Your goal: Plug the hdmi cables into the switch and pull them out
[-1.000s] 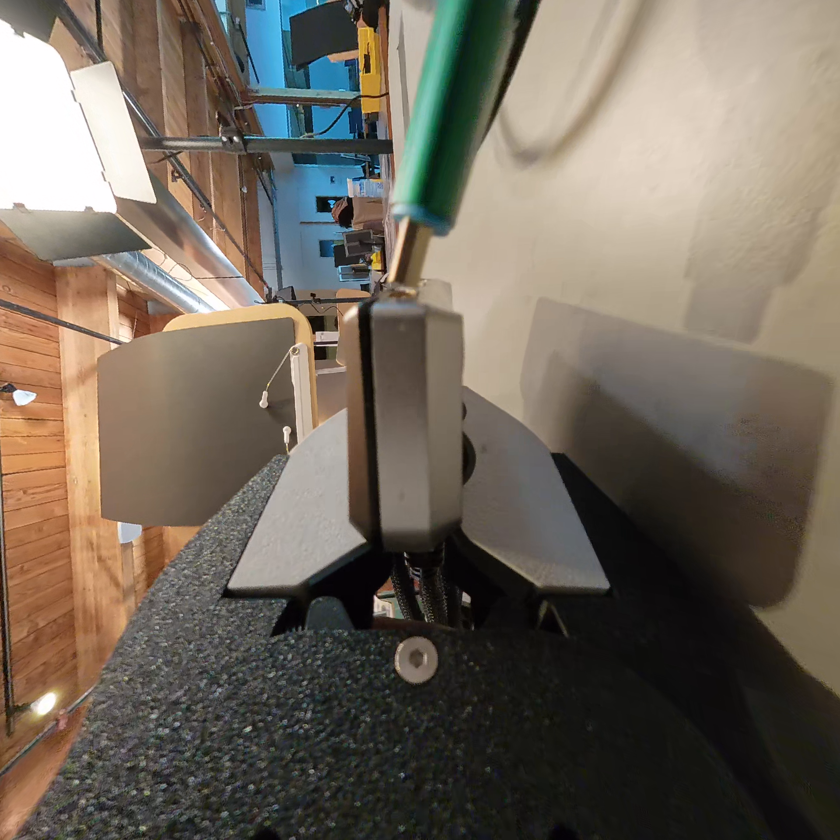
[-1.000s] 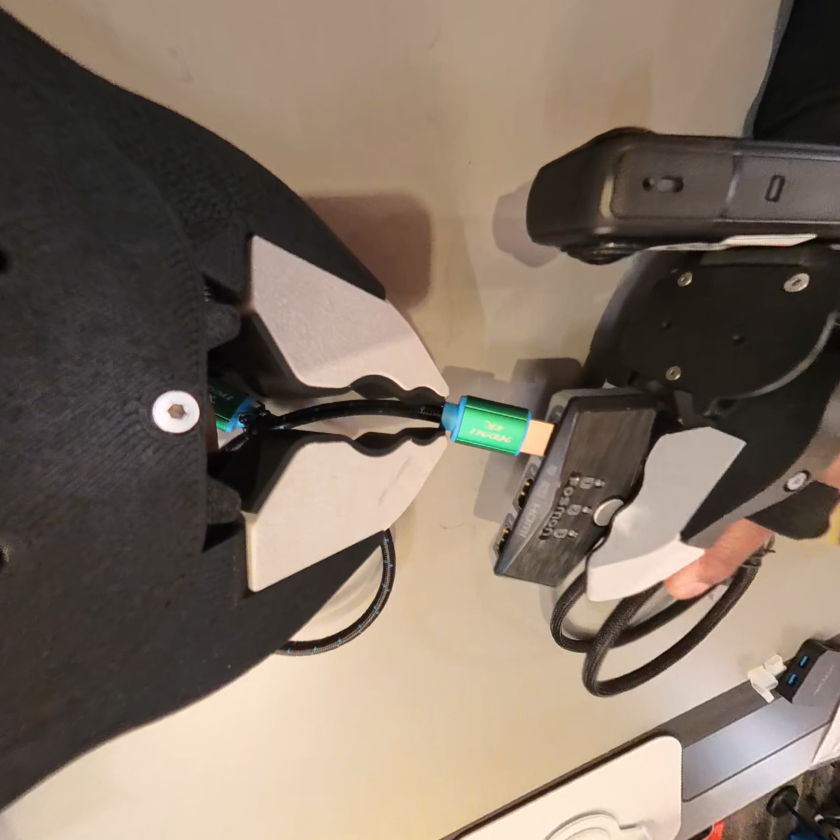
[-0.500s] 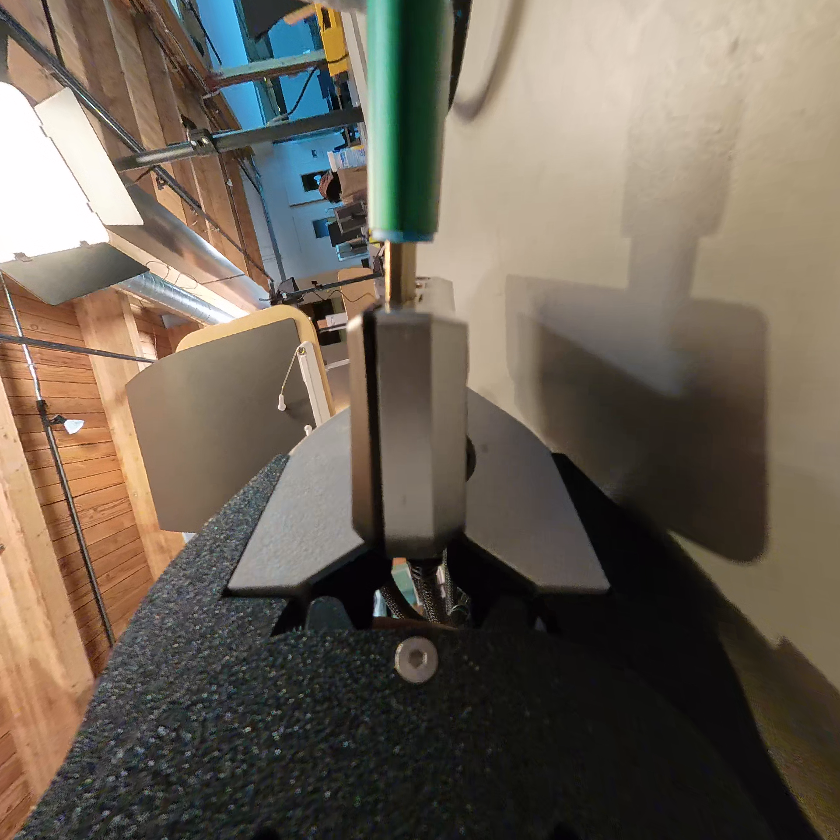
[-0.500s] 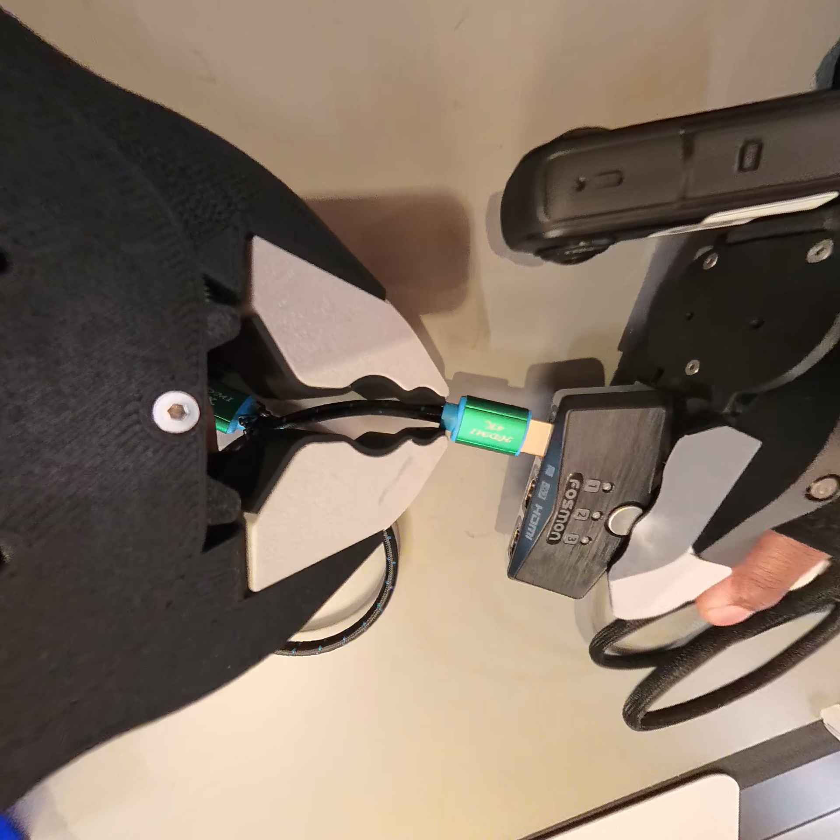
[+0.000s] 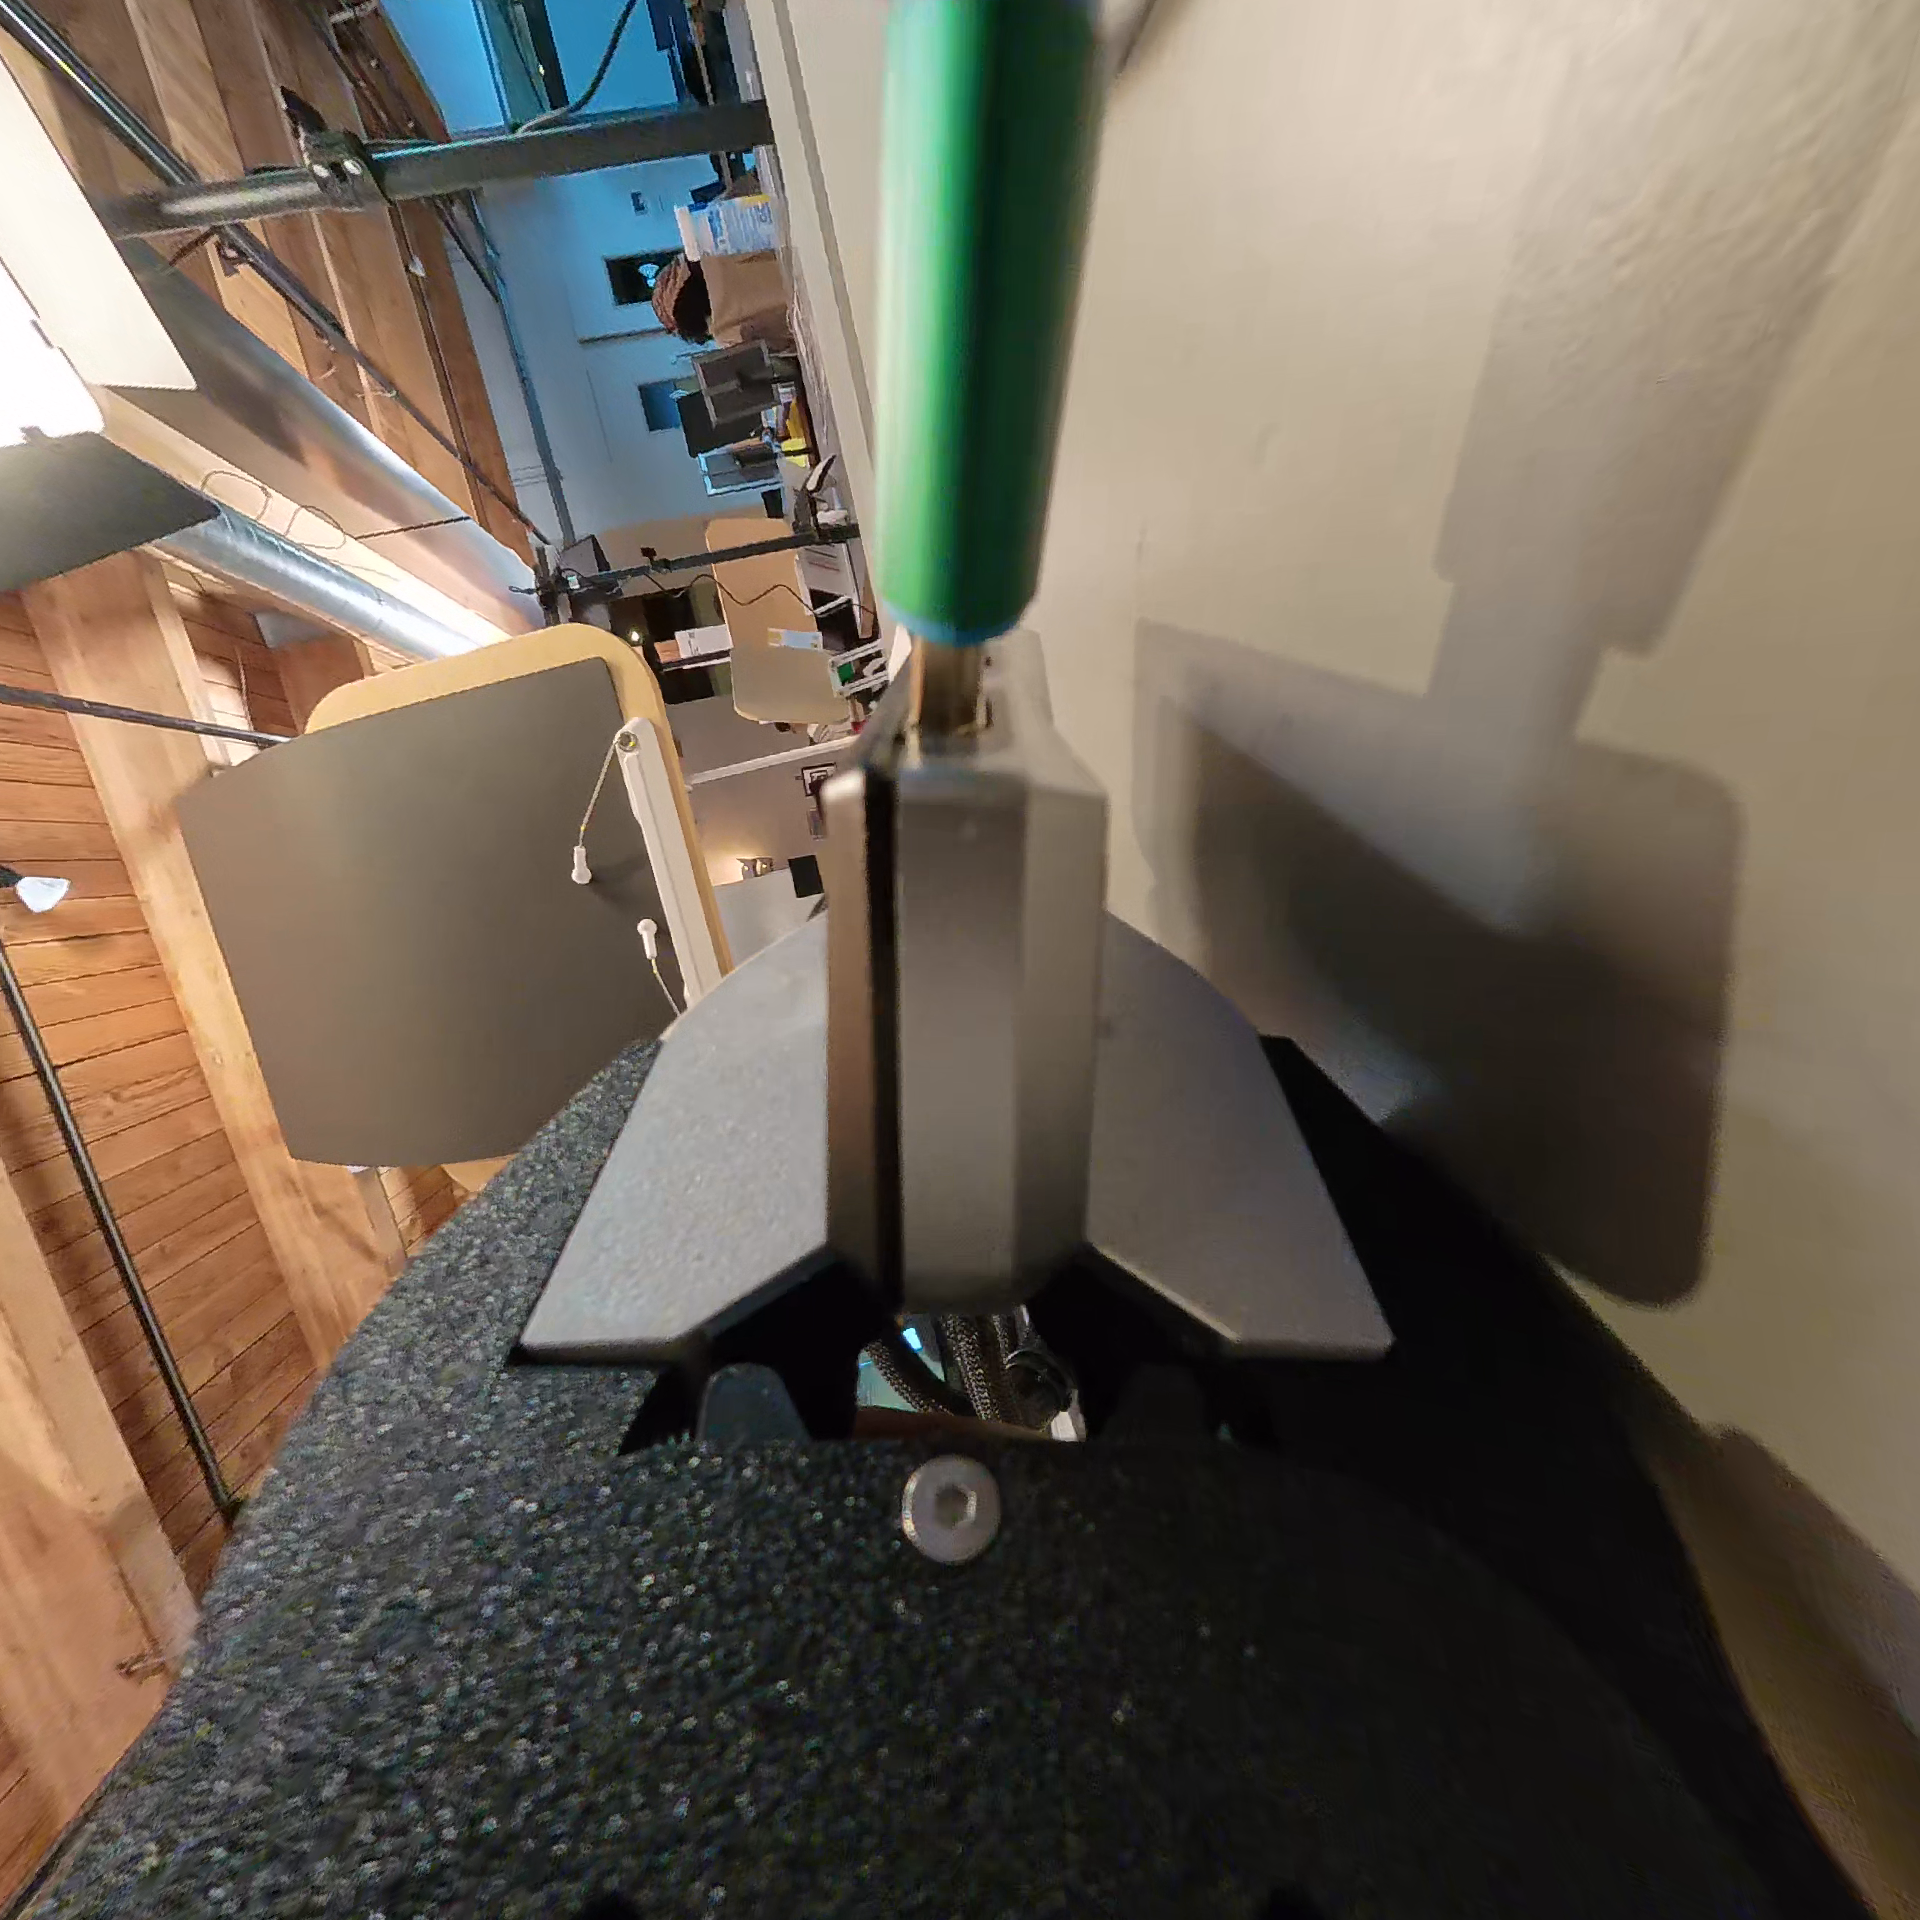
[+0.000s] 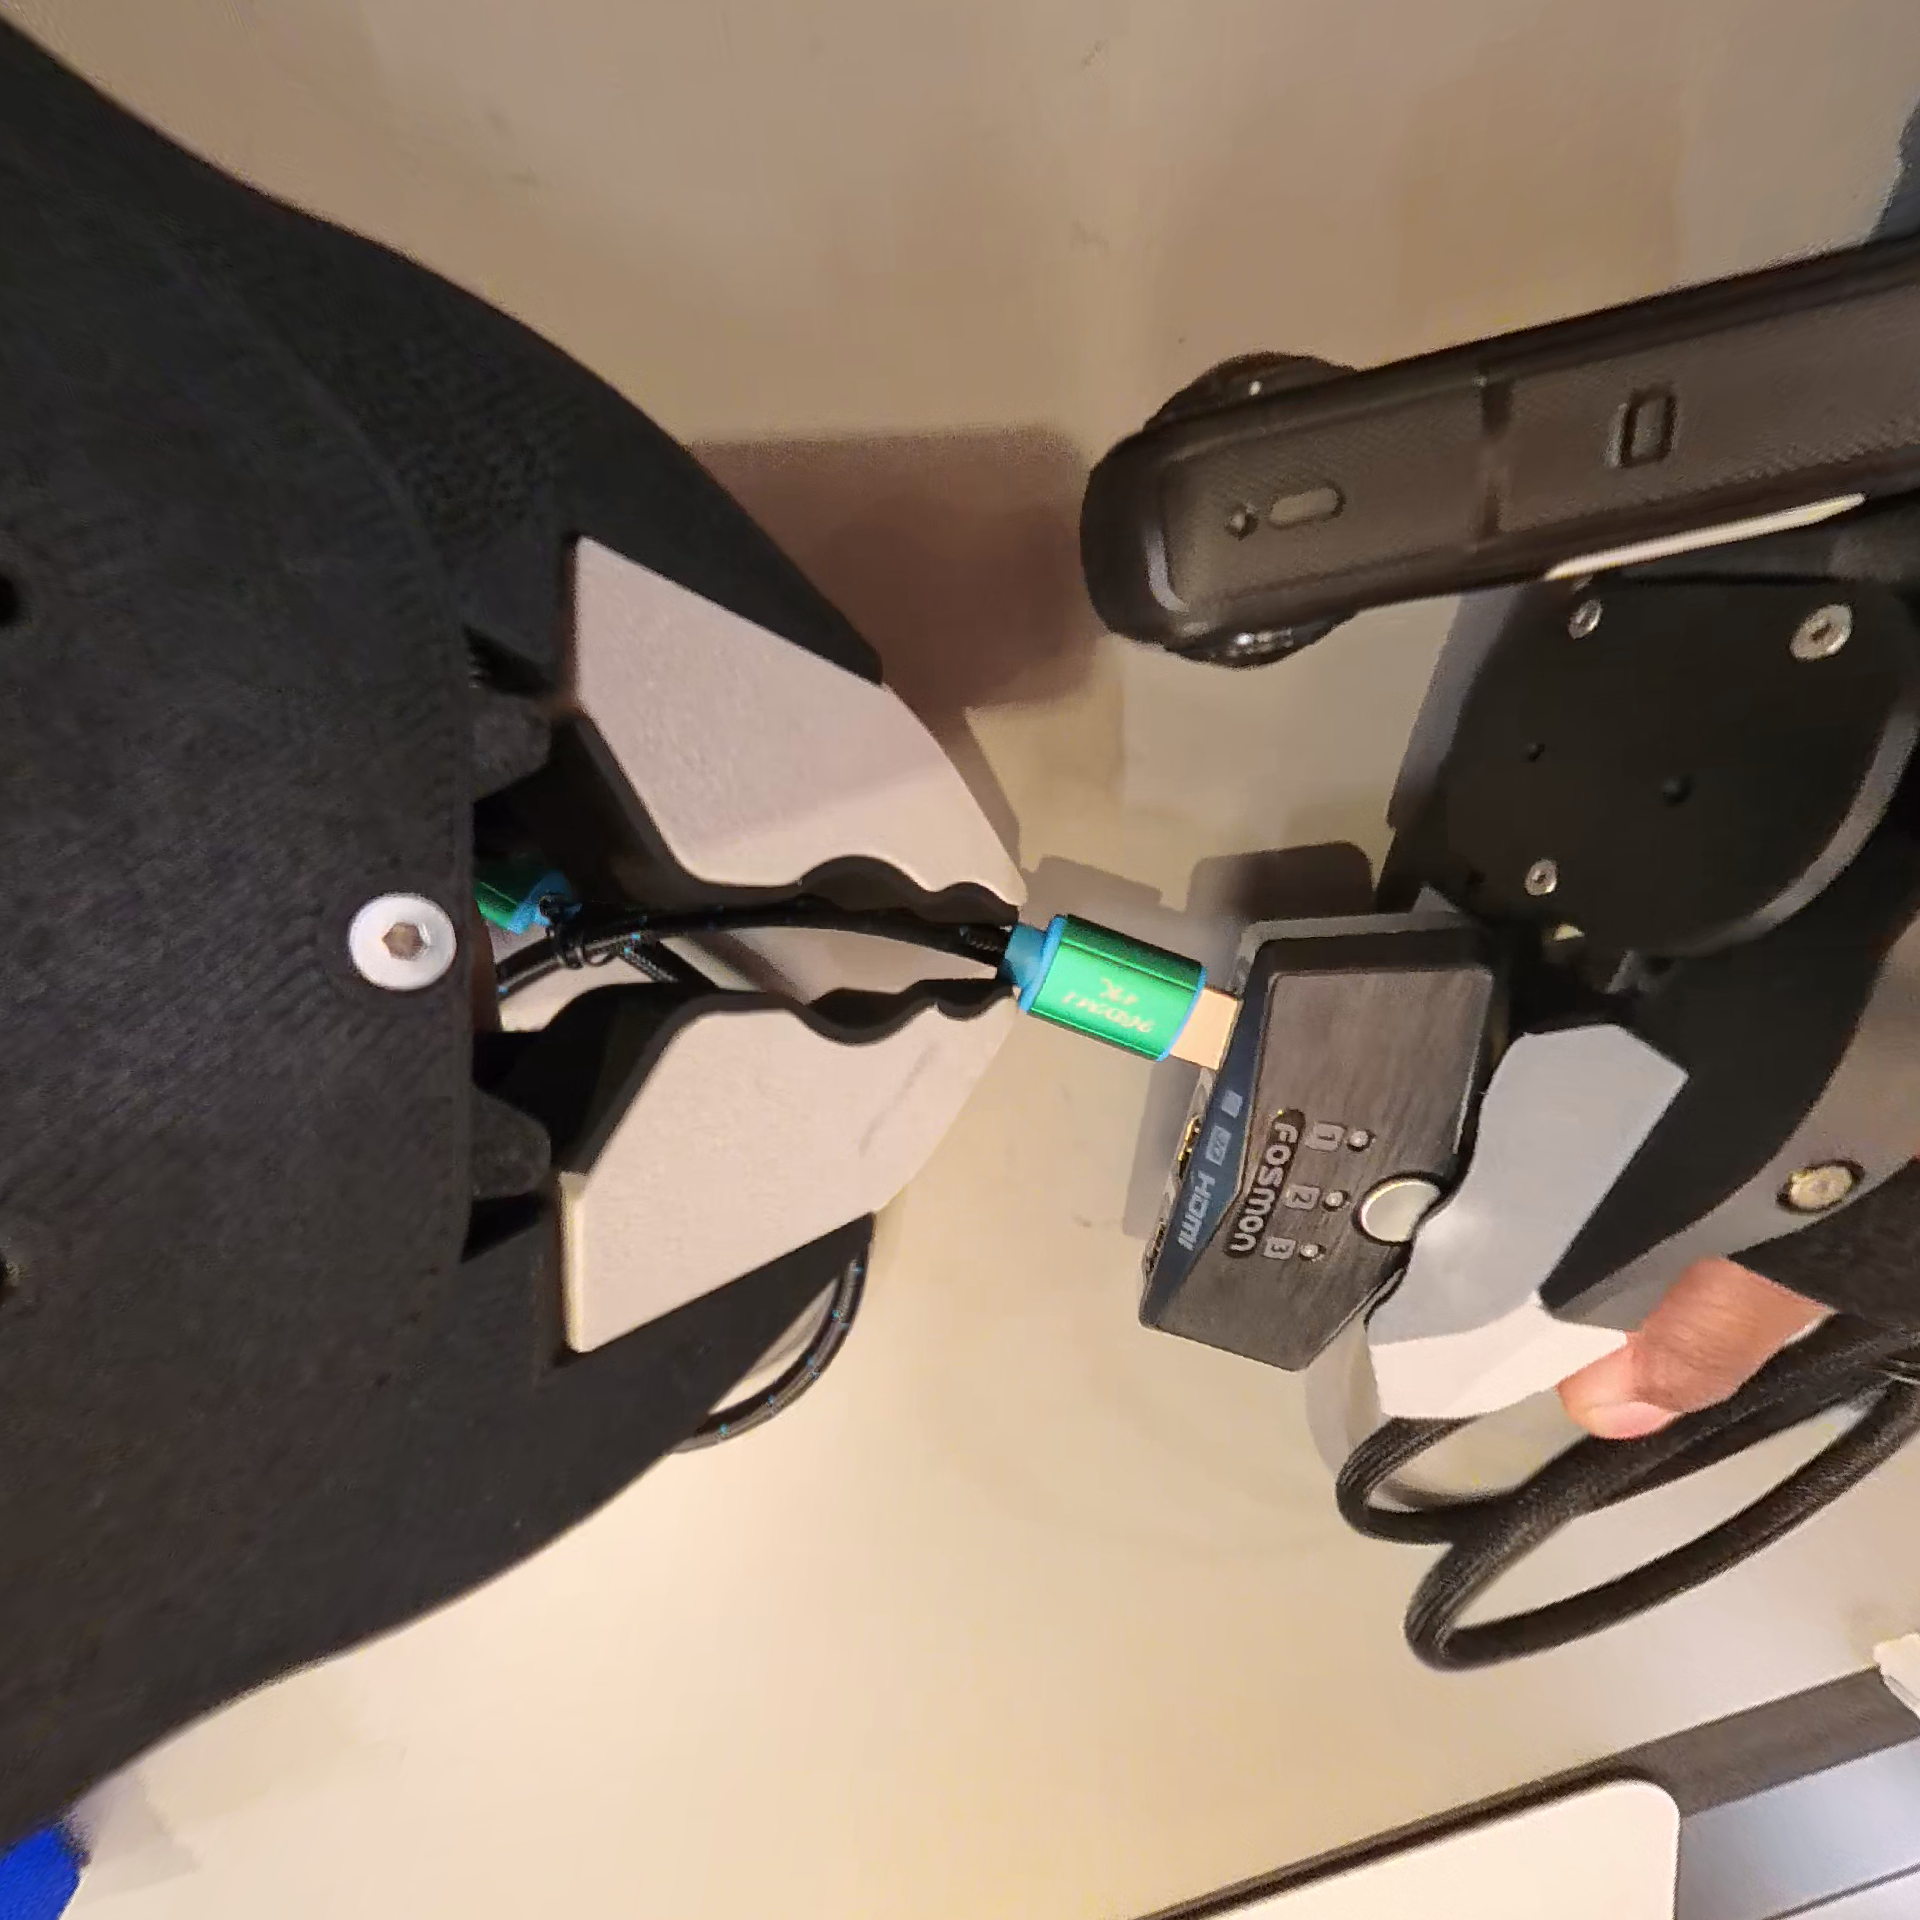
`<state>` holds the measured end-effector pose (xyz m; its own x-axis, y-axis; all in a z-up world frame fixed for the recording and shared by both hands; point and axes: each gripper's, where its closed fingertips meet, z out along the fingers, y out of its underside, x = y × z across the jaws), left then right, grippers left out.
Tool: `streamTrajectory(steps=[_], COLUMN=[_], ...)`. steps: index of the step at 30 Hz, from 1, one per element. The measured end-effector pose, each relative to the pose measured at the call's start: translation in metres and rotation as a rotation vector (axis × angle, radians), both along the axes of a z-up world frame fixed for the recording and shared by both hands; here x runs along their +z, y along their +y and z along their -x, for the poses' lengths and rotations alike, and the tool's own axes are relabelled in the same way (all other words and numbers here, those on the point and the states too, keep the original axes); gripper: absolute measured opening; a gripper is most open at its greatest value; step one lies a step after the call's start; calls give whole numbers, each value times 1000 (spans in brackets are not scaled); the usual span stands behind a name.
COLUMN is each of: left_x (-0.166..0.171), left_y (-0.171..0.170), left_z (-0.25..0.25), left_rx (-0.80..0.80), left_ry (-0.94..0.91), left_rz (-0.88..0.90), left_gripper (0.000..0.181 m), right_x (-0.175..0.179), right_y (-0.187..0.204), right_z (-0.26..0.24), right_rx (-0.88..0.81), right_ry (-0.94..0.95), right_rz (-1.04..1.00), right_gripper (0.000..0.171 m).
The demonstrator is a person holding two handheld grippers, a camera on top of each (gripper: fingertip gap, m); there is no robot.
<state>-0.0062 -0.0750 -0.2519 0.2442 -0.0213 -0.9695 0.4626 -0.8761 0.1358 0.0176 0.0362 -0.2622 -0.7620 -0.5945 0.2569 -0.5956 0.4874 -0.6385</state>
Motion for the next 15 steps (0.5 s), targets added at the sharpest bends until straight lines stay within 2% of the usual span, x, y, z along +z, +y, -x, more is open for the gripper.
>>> streamTrajectory(steps=[7, 15], left_x=[-3, -3], left_y=[13, 11], left_z=[1, -1], left_rx=[-106, -58], left_ry=[-18, -21], left_rz=[-18, -17], left_gripper=[23, 23], right_x=[-1, -1], right_y=[5, 3], right_z=[-4, -2], right_rx=[117, 100], right_ry=[20, -24], right_rz=[32, 20], right_gripper=[10, 9])
